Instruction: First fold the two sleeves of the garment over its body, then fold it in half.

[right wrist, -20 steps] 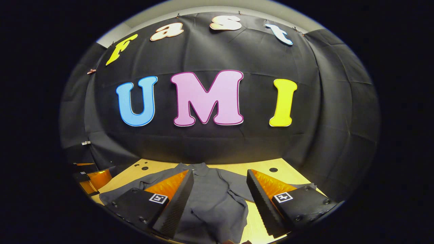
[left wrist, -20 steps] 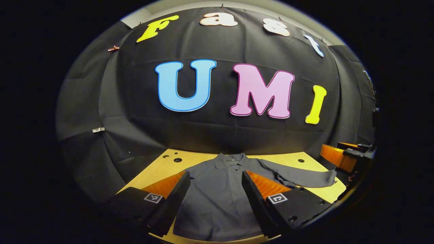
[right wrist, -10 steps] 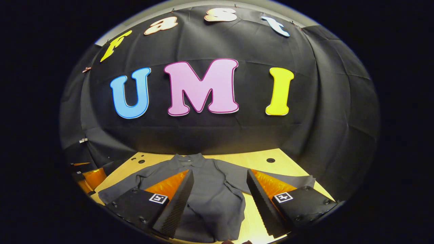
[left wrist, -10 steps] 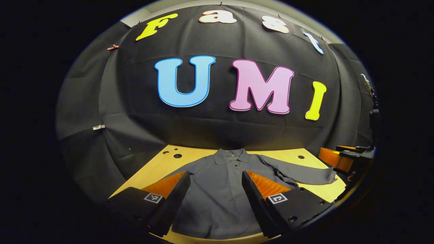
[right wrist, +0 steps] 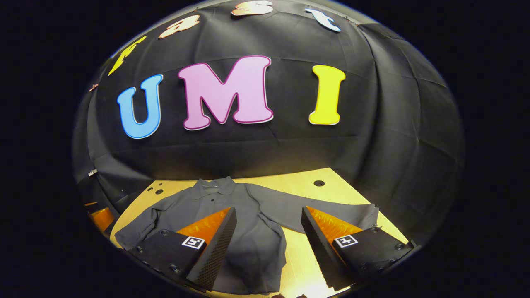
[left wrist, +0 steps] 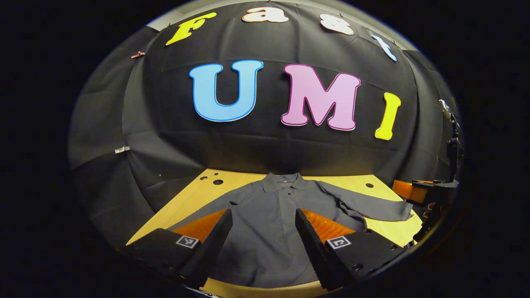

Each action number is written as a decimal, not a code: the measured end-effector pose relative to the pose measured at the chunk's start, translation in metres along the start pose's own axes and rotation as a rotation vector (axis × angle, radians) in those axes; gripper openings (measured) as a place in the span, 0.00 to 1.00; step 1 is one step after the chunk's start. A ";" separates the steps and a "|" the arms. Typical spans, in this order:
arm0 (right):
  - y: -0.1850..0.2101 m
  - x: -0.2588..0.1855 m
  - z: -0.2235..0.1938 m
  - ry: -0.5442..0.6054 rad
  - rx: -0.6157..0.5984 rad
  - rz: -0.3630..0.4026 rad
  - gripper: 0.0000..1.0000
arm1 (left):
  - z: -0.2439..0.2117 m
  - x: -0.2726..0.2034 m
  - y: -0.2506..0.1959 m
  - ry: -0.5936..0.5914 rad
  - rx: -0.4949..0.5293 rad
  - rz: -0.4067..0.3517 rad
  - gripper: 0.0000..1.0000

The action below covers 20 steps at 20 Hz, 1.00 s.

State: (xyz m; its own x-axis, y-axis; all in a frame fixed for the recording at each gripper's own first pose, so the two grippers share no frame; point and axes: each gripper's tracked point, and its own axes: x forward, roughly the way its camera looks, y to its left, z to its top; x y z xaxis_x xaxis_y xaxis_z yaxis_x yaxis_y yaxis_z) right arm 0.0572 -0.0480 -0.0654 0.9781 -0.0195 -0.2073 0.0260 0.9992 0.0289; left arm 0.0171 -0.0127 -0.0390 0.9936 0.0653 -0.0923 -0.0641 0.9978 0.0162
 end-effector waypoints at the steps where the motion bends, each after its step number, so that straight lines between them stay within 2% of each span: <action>1: -0.008 0.003 -0.002 0.010 0.010 -0.014 0.97 | -0.003 0.001 -0.002 0.004 0.001 0.003 0.96; 7: -0.059 0.028 -0.021 0.077 0.095 -0.092 0.97 | -0.018 0.011 0.000 0.049 -0.013 0.039 0.96; 12: -0.112 0.046 -0.041 0.139 0.079 -0.182 0.99 | -0.028 0.021 0.005 0.091 -0.041 0.098 0.96; 20: -0.192 0.085 -0.069 0.209 0.197 -0.303 0.99 | -0.047 0.038 -0.005 0.163 -0.017 0.133 0.96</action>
State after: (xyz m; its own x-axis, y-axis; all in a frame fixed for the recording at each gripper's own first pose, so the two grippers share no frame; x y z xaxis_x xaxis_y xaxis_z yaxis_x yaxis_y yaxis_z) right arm 0.1215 -0.2397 -0.1565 0.8577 -0.2840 -0.4286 0.3648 0.9236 0.1181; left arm 0.0505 -0.0147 -0.0894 0.9482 0.1958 -0.2500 -0.1964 0.9803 0.0228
